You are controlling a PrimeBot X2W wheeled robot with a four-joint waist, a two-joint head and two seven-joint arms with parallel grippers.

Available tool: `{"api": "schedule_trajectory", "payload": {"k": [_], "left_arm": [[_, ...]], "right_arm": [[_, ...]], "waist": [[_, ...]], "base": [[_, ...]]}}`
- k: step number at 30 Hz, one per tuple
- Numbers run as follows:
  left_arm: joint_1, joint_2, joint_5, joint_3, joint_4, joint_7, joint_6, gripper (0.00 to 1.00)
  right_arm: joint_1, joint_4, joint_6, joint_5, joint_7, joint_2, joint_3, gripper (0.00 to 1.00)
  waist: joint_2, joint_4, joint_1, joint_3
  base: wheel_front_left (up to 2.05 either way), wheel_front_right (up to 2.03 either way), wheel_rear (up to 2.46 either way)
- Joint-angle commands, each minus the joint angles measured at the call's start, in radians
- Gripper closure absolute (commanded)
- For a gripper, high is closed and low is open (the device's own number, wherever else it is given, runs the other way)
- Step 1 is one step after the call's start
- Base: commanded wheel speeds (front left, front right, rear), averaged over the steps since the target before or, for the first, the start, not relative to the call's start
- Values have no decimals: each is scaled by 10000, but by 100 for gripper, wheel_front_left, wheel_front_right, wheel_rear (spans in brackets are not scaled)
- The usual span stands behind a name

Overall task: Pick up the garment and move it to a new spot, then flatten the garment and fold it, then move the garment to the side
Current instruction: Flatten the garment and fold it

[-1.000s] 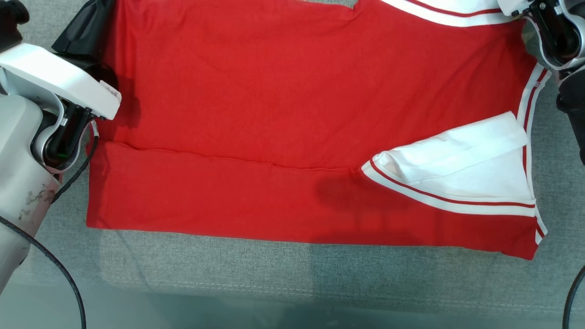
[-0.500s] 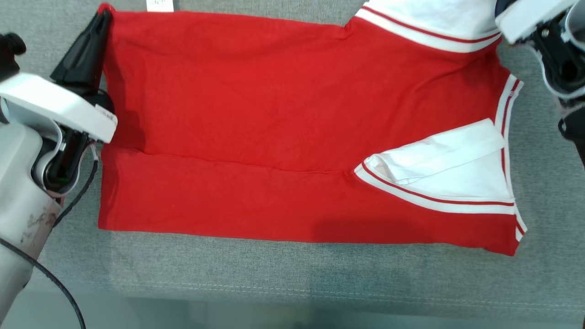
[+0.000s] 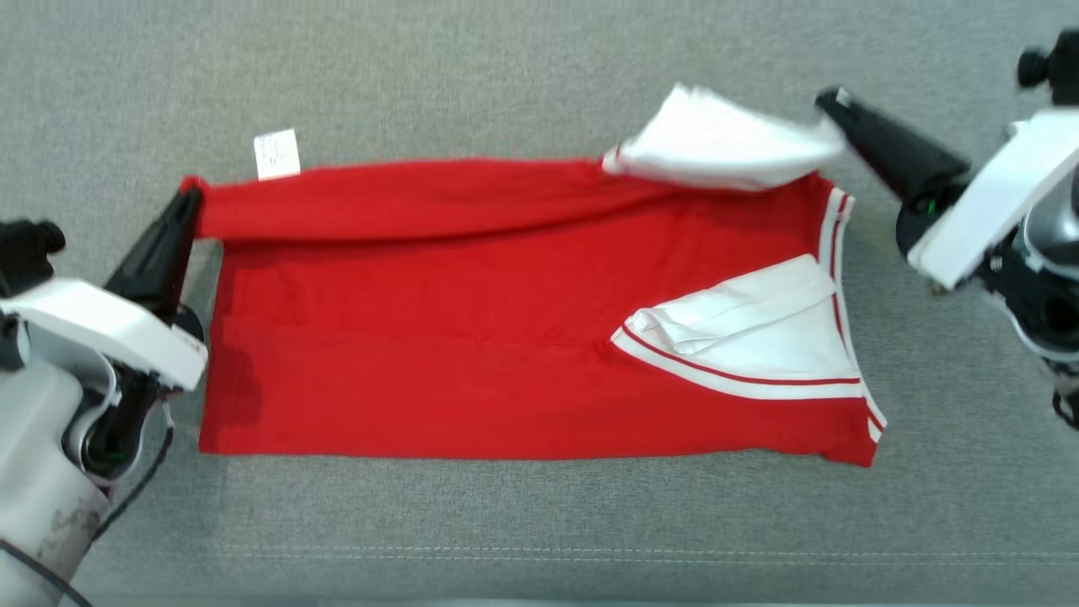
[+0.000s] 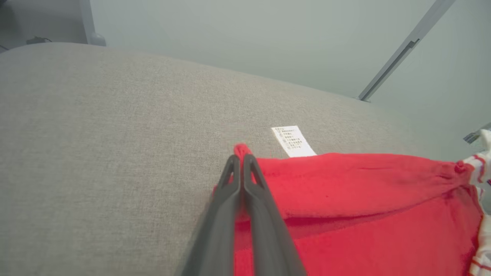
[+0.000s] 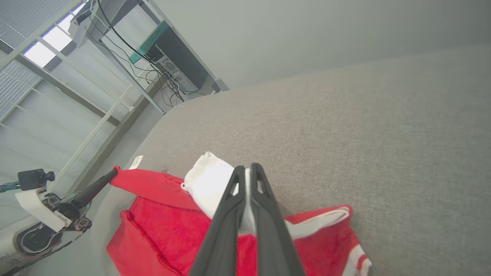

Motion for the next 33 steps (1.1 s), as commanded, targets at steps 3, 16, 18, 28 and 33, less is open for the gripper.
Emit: {"api": "schedule_trajectory", "payload": {"k": [3, 16, 18, 28, 33], "left_arm": [[282, 612, -175, 330, -36, -87, -42, 100], [1653, 593, -549, -74, 49, -87, -42, 100], [1796, 535, -553, -15, 44, -87, -42, 100], [2495, 361, -496, 378, 52, -87, -42, 100], [2732, 206, -532, 393, 210, -87, -42, 21]], "right_arm": [[942, -669, 4, 520, 307, -454, 59, 100], [3139, -1547, 4, 1140, 705, -821, 419, 100], [3307, -1528, 4, 1162, 667, -762, 436, 100], [3853, -1280, 4, 1258, 555, -593, 393, 100], [4027, -1115, 4, 1294, 626, -550, 415, 100]], "waist": [[0, -192, -1, -452], [0, -457, -1, -1053], [0, -448, -1, -1111], [0, -331, -1, -1346], [0, -320, -1, -1380]], "base": [[0, 0, 0], [0, 0, 0], [0, 0, 0], [0, 0, 0], [0, 0, 0]]}}
